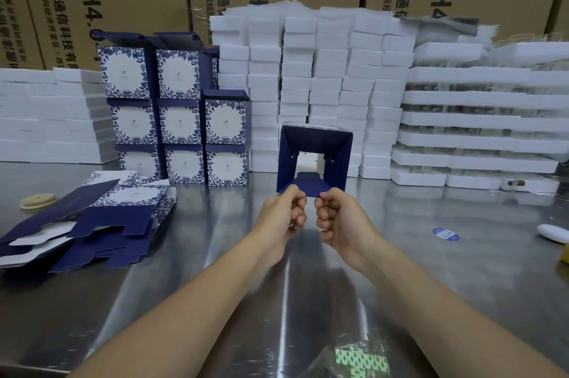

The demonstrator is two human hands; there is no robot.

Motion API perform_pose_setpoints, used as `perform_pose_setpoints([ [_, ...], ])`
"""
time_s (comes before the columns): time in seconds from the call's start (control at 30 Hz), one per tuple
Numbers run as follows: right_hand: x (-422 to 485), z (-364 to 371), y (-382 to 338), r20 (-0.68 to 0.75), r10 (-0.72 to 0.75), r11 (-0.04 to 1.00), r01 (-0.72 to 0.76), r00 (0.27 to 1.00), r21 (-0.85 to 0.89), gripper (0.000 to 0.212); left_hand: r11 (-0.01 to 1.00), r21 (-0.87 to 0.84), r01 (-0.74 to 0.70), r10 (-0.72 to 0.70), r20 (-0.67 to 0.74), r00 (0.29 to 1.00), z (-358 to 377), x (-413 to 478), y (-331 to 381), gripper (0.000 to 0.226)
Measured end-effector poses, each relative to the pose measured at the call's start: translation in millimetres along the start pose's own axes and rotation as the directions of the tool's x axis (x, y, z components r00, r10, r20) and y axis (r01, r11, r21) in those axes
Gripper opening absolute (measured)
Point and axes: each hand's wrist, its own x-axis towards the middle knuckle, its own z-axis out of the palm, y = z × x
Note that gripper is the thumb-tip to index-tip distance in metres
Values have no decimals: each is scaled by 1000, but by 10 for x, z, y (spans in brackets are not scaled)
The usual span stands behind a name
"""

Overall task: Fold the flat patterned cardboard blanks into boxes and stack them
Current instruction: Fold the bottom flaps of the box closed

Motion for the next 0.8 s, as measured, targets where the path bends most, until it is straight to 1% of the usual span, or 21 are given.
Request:
perform_pose_setpoints([
  [0.07, 4, 0, 2, -14, -20, 1000, 20, 1000, -15, 23, 1000, 3, 9, -9, 5, 1000, 4, -6, 8, 29],
  [0.17, 3, -4, -5, -79, -73, 996, 69, 994, -53, 24, 999, 23, 34, -34, 14, 999, 20, -19, 10, 26],
  [0.27, 3, -5, -9, -137, -95, 994, 85, 986, -75, 25, 997, 43, 61, -62, 11, 998, 33, -29, -1, 26],
  [0.4, 20, -10, -17, -193, -101, 994, 89, 976, -70, 25, 997, -40, 66, -68, -65, 996, 12, -25, 18, 32],
  [0.47, 30, -25, -28, -189, -92, 995, 85, 978, -48, 25, 997, -54, 51, -56, -96, 994, -6, -11, 40, 32],
  [0.57, 29, -44, -32, -164, -71, 997, 67, 984, -26, 24, 997, -65, 37, -43, -99, 994, 0, -8, 50, 32],
  [0.8, -5, -18, -44, -140, -18, 998, 9, 990, -69, 25, 995, -102, 18, -33, -141, 990, -6, -4, 60, 33],
])
